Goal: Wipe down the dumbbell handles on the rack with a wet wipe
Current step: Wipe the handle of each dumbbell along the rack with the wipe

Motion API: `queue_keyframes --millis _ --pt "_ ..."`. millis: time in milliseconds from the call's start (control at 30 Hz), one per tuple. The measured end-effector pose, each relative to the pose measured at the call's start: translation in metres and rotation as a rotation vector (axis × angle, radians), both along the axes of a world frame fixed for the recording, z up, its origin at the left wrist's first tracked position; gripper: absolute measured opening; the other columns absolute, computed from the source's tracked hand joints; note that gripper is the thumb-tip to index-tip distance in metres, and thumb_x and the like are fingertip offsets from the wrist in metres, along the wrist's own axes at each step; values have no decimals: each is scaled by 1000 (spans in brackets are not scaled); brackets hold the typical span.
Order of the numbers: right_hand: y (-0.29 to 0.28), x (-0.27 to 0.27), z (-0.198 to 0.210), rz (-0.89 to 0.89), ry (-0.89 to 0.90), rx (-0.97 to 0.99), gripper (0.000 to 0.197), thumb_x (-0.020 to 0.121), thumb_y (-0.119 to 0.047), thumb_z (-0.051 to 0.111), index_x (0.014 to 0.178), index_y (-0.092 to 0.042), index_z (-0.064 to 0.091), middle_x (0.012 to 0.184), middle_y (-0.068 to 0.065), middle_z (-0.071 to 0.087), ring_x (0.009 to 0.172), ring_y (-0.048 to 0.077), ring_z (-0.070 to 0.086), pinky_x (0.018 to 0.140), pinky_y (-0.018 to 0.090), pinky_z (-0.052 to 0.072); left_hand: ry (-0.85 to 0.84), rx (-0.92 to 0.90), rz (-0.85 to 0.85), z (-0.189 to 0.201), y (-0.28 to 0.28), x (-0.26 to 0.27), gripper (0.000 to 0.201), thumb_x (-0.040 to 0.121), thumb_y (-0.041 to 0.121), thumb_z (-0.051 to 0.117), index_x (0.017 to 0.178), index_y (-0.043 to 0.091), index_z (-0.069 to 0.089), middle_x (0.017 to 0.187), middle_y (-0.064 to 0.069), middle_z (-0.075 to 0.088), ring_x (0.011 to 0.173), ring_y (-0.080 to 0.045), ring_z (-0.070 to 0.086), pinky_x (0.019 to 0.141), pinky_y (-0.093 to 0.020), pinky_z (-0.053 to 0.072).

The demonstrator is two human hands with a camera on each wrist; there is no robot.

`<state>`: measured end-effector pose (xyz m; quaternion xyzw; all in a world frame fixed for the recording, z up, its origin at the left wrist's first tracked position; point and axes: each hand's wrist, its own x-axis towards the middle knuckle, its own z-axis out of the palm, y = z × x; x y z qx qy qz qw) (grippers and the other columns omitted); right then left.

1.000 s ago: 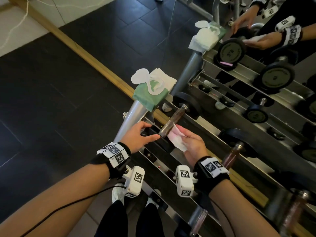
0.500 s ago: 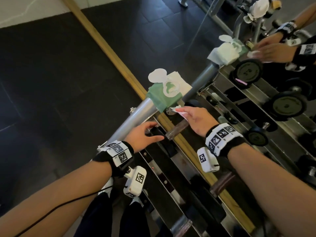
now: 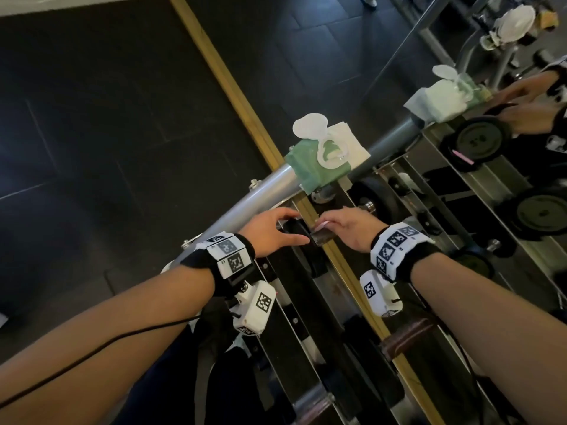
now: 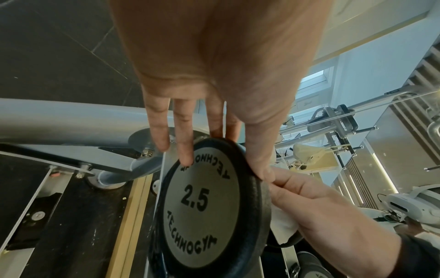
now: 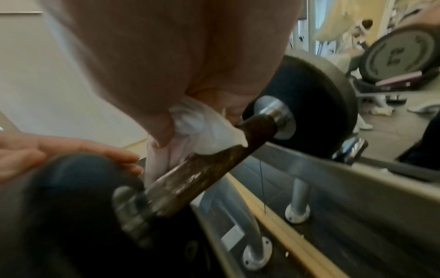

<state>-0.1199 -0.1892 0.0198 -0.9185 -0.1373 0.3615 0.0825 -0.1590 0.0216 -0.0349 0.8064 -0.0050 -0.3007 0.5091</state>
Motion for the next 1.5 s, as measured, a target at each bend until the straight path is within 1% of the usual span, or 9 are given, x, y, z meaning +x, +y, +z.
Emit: queue_keyframes --millis 167,433,633,833,1000,1100,1267,1367,1500 --pt "-6 6 -2 57 -33 -76 41 95 -3 52 124 -30 61 127 2 61 127 22 48 114 40 33 -2 10 -19 -2 1 -3 66 80 53 74 140 40 49 149 7 48 105 -1 49 72 -11 34" --pt "11 -6 -13 117 -86 -45 25 101 -13 46 117 -25 61 107 0 66 107 20 57 103 36 37 -6 -3 4 -5 -1 -5 63 79 55 74 136 42 50 145 7 50 76 1 50 74 -22 47" --pt "-11 7 -14 254 -158 -128 41 95 -4 52 123 -33 56 104 -13 63 115 11 57 119 31 10 -23 22 -19 -6 -1 -5 63 81 56 72 138 42 49 148 5 48 93 -3 54 75 -19 44" --pt "-26 12 -10 248 -293 -193 29 88 -12 59 110 -30 62 101 -4 66 99 20 59 99 34 39 -19 20 -27 -6 -1 -5 64 83 55 71 140 41 47 150 3 47 107 -7 53 85 -24 43" --pt "-13 2 -12 125 -193 -91 25 98 -19 49 121 -28 54 102 6 64 95 26 61 88 40 52 -30 5 -23 -6 -1 -5 61 83 52 73 138 39 50 144 6 51 90 6 50 69 -11 35" --pt "-12 2 -12 128 -184 -63 23 101 -24 44 122 -26 53 97 5 63 94 26 62 85 39 52 -35 7 -18 -7 -1 -5 60 83 53 73 137 40 50 143 6 52 92 3 50 70 -12 37" --pt "-23 17 -6 353 -384 -301 12 91 -24 56 103 -26 55 95 -2 68 94 23 60 91 36 45 -6 16 -22 -7 -1 -6 63 83 55 71 140 42 47 149 3 47 109 -17 61 88 -30 52" --pt "-21 15 -11 414 -398 -346 10 91 -22 55 100 -25 54 92 -3 69 89 22 62 91 34 41 -13 12 -17 -9 -1 -5 64 82 55 72 140 42 47 149 3 47 98 -10 58 82 -25 50" --pt "-22 10 -18 223 -322 -204 21 91 -24 58 110 -30 53 87 -4 56 81 19 48 74 32 40 -31 15 -17 -10 -2 -5 64 81 55 73 139 42 48 148 5 49 104 -4 51 72 -12 37"
